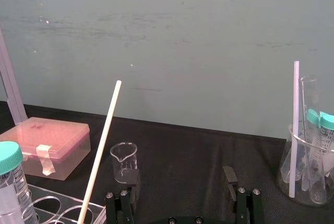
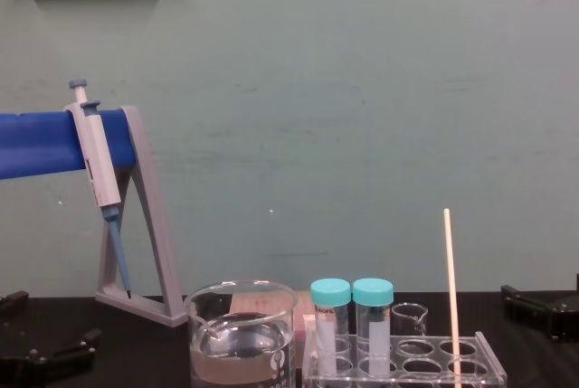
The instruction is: Hold the thermometer with one hand and immerse one end into the beaker, then reinsert it into the test tube rack.
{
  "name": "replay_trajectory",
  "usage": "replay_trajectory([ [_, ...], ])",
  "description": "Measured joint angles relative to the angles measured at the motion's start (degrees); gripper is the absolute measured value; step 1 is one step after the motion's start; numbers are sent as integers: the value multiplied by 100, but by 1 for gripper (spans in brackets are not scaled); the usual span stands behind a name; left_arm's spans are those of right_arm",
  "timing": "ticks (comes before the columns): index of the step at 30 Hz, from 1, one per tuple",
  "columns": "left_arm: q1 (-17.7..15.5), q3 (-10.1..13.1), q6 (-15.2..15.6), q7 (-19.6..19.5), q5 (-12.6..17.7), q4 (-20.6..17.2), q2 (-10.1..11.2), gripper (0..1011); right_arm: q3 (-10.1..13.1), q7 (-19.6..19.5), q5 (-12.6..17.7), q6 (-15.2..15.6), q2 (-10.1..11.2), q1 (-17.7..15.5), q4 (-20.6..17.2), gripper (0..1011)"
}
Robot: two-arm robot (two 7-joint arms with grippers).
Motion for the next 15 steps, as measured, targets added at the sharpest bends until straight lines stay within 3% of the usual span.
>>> replay_trajectory([
  [15, 0, 0, 0, 0, 0, 0, 0, 1004, 0, 0, 0, 0, 0, 0, 0, 1003],
])
